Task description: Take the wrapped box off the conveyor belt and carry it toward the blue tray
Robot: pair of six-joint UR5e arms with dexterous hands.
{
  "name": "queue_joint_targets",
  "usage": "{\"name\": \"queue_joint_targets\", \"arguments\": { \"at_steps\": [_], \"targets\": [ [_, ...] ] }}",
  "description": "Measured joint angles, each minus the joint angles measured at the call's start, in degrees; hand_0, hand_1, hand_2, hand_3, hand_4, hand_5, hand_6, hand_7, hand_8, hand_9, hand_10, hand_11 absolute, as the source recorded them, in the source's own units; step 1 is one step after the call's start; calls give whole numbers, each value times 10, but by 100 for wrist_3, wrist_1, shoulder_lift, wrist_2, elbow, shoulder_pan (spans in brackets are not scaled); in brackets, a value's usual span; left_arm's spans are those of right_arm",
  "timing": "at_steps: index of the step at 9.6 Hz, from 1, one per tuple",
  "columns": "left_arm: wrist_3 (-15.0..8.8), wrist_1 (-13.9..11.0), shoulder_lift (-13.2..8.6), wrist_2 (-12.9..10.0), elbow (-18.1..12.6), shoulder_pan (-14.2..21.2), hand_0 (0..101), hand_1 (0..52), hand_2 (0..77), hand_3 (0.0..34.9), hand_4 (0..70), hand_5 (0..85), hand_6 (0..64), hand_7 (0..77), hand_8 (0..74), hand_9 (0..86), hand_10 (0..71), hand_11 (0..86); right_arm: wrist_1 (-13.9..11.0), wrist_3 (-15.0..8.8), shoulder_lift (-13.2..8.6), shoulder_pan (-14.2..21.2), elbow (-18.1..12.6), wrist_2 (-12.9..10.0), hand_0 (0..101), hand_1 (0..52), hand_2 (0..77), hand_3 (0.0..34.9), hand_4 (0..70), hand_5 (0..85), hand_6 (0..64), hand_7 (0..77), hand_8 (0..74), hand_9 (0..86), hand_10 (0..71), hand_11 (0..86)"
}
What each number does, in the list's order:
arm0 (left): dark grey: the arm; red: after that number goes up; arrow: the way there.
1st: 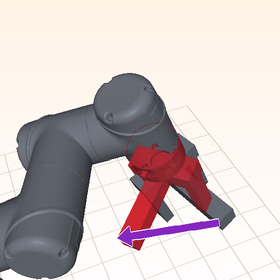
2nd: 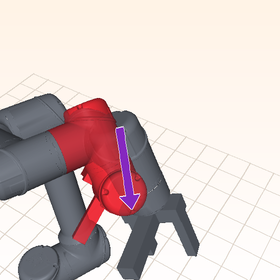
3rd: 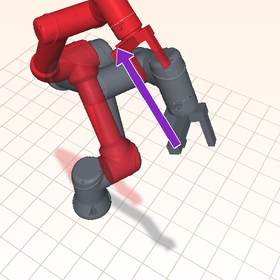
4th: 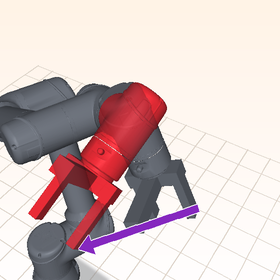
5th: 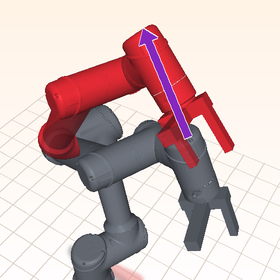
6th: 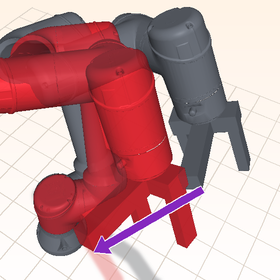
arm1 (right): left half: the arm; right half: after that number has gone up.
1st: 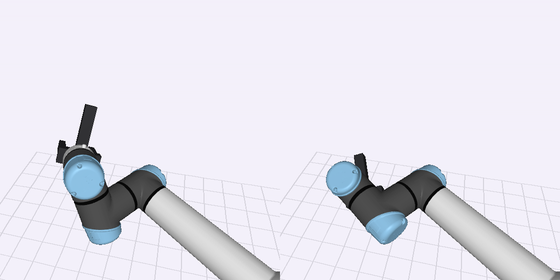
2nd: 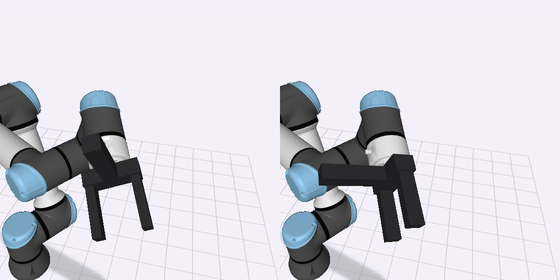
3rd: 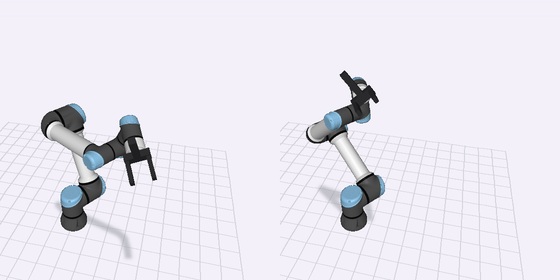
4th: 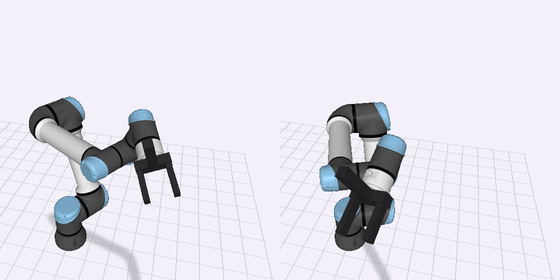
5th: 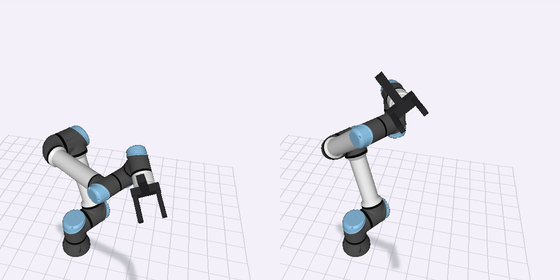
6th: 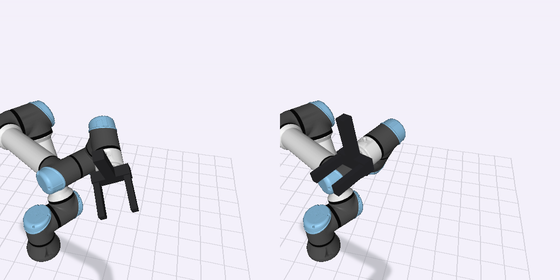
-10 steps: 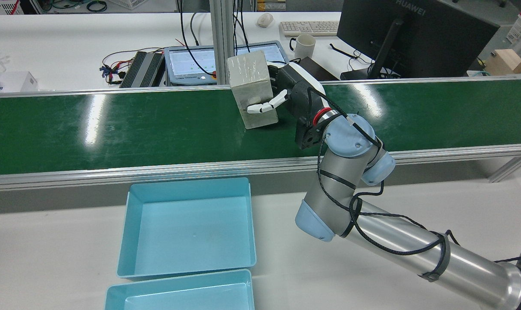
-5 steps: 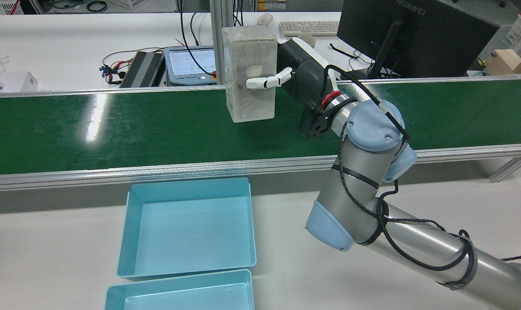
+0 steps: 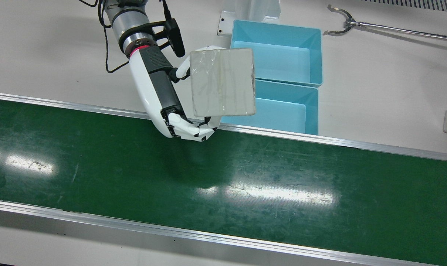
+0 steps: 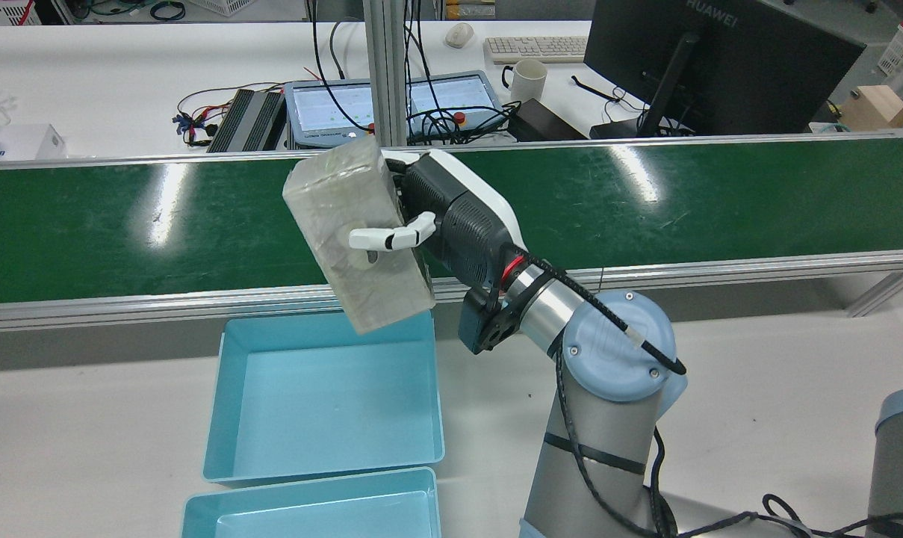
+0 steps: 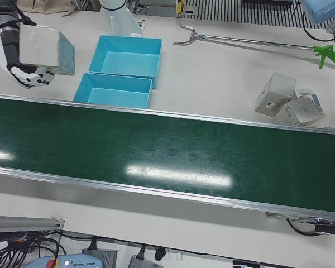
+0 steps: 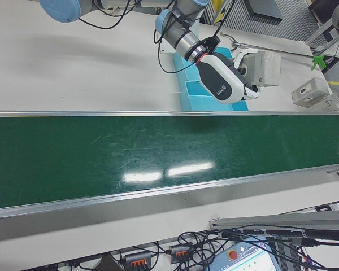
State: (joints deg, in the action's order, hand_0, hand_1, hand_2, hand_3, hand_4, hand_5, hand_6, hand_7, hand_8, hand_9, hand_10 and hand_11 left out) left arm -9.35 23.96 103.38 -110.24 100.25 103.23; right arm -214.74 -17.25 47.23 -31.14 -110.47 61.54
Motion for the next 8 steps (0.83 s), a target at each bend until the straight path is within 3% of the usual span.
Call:
{"name": "queue_joint_targets", "arguments": {
  "at_steps": [1, 2, 3, 4, 5, 6, 7, 8],
  "targets": [
    [0, 0, 0, 0, 0, 0, 0, 0, 11, 0, 0, 11, 5, 5, 5, 5, 0, 5, 0, -190, 2, 294, -17, -171, 467, 5, 349, 0, 338, 507, 556, 736, 704, 774, 698, 807],
    [0, 0, 0, 0, 0, 0, 0, 0, 11, 0, 0, 11, 5, 5, 5, 5, 5, 5, 4, -339, 12, 488, -10, -280, 467, 5, 349, 0, 338, 507, 556, 736, 704, 774, 698, 807],
    [0, 0, 0, 0, 0, 0, 0, 0, 11, 0, 0, 11, 5, 5, 5, 5, 5, 5, 14, -421, 46, 594, -17, -337, 468, 5, 349, 0, 295, 616, 562, 736, 704, 785, 671, 829],
    [0, 0, 0, 0, 0, 0, 0, 0, 5, 0, 0, 11, 5, 5, 5, 5, 5, 5, 26, -447, 94, 647, -33, -352, 473, 5, 349, 0, 245, 671, 545, 764, 649, 807, 611, 851],
    [0, 0, 0, 0, 0, 0, 0, 0, 5, 0, 0, 11, 5, 5, 5, 5, 5, 5, 29, -447, 129, 676, -65, -335, 481, 16, 409, 0, 120, 671, 420, 774, 573, 818, 436, 862],
    [0, 0, 0, 0, 0, 0, 0, 0, 5, 0, 0, 11, 5, 5, 5, 5, 5, 5, 30, -443, 155, 704, -96, -246, 481, 16, 409, 0, 120, 671, 420, 774, 573, 818, 436, 862],
    [0, 0, 0, 0, 0, 0, 0, 0, 5, 0, 0, 11, 5, 5, 5, 5, 5, 5, 30, -440, 175, 720, -115, -127, 454, 115, 262, 0, 71, 502, 327, 774, 382, 824, 322, 862],
    [0, 0, 0, 0, 0, 0, 0, 0, 11, 0, 0, 11, 5, 5, 5, 5, 5, 5, 29, -436, 194, 724, -141, -11, 454, 115, 262, 0, 5, 382, 235, 774, 289, 813, 213, 807]
  ]
}}
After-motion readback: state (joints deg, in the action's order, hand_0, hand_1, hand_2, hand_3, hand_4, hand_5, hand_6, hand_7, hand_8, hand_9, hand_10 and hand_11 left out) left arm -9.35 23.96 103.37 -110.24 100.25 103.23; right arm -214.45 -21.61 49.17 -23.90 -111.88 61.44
